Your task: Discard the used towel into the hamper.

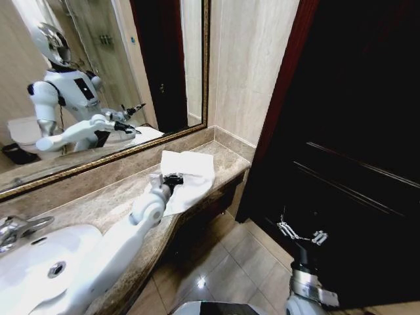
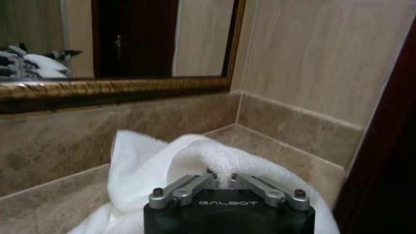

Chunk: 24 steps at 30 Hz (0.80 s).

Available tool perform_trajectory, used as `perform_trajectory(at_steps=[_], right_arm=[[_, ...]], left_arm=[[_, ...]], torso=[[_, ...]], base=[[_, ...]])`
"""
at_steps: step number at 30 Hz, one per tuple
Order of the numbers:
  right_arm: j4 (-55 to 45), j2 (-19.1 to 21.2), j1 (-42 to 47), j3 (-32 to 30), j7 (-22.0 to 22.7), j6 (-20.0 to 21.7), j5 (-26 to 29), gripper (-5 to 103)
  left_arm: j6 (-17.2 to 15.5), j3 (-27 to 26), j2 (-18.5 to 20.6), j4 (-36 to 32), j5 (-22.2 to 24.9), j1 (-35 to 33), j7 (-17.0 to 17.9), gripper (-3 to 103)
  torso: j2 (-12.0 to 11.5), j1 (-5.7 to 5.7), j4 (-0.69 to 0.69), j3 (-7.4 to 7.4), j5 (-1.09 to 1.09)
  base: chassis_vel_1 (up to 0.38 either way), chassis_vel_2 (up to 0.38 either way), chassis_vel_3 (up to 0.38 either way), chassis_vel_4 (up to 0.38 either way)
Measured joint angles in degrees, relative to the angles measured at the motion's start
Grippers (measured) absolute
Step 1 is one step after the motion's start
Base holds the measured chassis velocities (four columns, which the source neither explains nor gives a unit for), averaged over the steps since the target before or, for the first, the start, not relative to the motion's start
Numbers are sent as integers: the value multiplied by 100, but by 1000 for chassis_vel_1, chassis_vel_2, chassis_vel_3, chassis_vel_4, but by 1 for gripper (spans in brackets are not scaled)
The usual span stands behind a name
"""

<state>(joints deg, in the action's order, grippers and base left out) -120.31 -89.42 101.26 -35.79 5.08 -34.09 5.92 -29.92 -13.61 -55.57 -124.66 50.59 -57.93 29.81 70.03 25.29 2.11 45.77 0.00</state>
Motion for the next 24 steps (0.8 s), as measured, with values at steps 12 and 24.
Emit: perform_trajectory(at_steps=[12, 24], right_arm=[[-20, 69, -64, -6, 5, 19, 113, 100], [-109, 94, -166, -57, 16, 44, 101, 100]], left_arm=[[24, -773, -468, -1220, -558, -1648, -87, 1], [577, -1318, -1960, -1907, -2323, -3696, -909, 1]], torso=[[0, 0, -1, 0, 0], [0, -1, 0, 0, 1]], base=[[0, 0, 0, 0], [0, 0, 0, 0]])
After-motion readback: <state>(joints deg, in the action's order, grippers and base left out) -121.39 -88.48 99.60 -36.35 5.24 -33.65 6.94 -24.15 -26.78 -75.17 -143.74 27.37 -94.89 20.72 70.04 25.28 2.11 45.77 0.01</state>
